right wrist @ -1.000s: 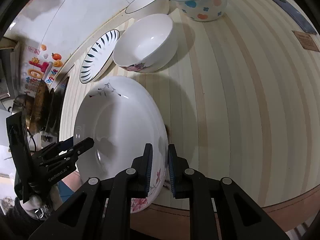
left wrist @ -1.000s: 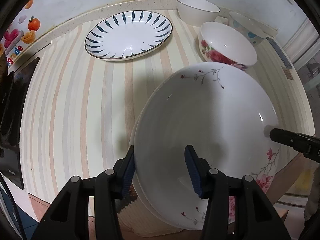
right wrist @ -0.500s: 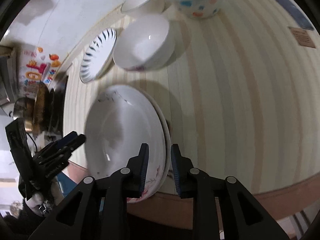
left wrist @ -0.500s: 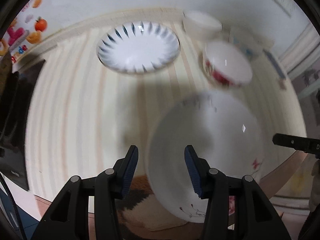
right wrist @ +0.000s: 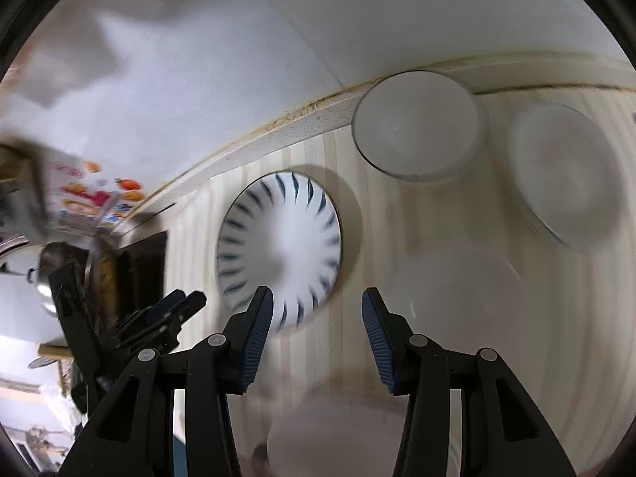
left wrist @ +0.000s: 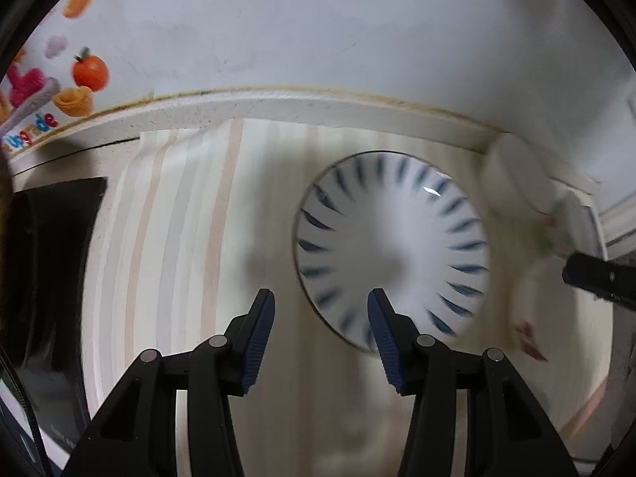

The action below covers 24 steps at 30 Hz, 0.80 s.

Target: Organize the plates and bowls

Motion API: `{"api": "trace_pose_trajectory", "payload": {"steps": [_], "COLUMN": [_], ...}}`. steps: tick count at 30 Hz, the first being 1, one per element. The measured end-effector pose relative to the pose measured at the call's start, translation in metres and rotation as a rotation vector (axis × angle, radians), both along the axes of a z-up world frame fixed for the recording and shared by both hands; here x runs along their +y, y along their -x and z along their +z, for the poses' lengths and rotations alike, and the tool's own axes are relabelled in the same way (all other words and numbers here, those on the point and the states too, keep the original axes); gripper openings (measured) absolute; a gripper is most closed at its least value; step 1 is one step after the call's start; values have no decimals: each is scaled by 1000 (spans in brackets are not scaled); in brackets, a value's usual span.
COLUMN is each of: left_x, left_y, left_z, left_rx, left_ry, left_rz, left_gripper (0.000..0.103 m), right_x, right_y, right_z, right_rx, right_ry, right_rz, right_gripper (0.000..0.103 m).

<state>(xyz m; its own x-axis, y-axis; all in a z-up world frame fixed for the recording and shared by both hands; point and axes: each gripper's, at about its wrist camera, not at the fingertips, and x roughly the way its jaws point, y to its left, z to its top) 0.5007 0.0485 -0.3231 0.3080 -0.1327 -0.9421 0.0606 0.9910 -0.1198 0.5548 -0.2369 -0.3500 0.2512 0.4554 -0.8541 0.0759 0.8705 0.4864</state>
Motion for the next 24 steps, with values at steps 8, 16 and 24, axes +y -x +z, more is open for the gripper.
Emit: {"api": "trace_pose_trajectory", "payload": {"steps": [8,16,24], "left_x": [8,3,-1], "left_y": [-30,-20,2], "left_z": [-48,-54,-34], "left_rx": [52,21,-12], "left_ry": [9,35,37], "left_rz": [-16,-22,-37], "left_gripper": [42,22,22], "right_x": [34,46,40], "right_y": [-64,-71,-63], "right_z": [-62,-82,-69], "right_rx": [60,38,9], "right_ry": [112,170,165], "right_rz": [43,70,76], "right_gripper": [39,13,13]}}
